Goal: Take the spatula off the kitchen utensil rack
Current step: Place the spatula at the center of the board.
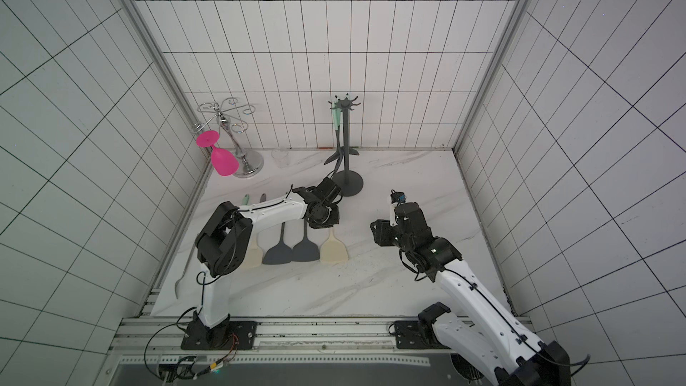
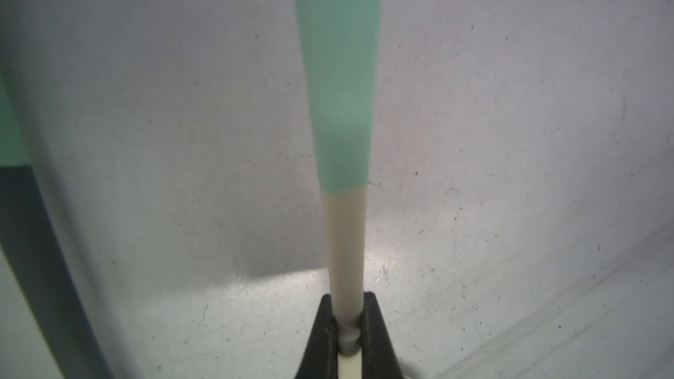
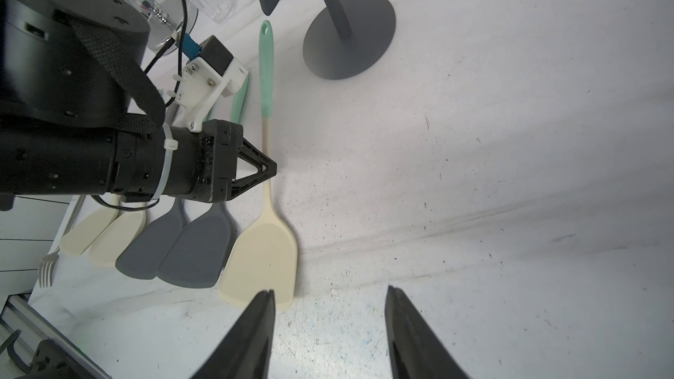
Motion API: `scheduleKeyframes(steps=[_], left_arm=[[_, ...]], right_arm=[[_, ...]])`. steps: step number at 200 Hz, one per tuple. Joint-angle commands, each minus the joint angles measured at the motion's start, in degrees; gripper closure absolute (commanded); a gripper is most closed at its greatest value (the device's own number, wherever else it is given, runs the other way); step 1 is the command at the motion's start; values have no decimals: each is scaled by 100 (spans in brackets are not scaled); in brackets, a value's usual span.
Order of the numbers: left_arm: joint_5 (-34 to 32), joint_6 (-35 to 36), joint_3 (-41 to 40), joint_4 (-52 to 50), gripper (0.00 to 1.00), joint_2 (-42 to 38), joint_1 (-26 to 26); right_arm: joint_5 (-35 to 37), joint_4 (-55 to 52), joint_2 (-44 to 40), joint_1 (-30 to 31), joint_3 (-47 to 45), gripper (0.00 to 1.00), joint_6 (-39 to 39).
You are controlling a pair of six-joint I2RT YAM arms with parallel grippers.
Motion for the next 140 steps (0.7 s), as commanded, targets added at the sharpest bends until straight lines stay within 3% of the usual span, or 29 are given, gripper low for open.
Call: scheduleKeyframes(steps=[1, 72, 140], left_arm=[[-48, 137, -78, 72, 100, 45, 60], [-229, 226, -158, 75, 75, -7, 96], [-328, 319, -149, -53, 68, -315, 112]], right_arm=[[8, -65, 40, -53, -46, 48, -45], [-44, -16, 127, -53, -20, 48, -9], [-70, 21, 259, -53, 121, 47, -1]])
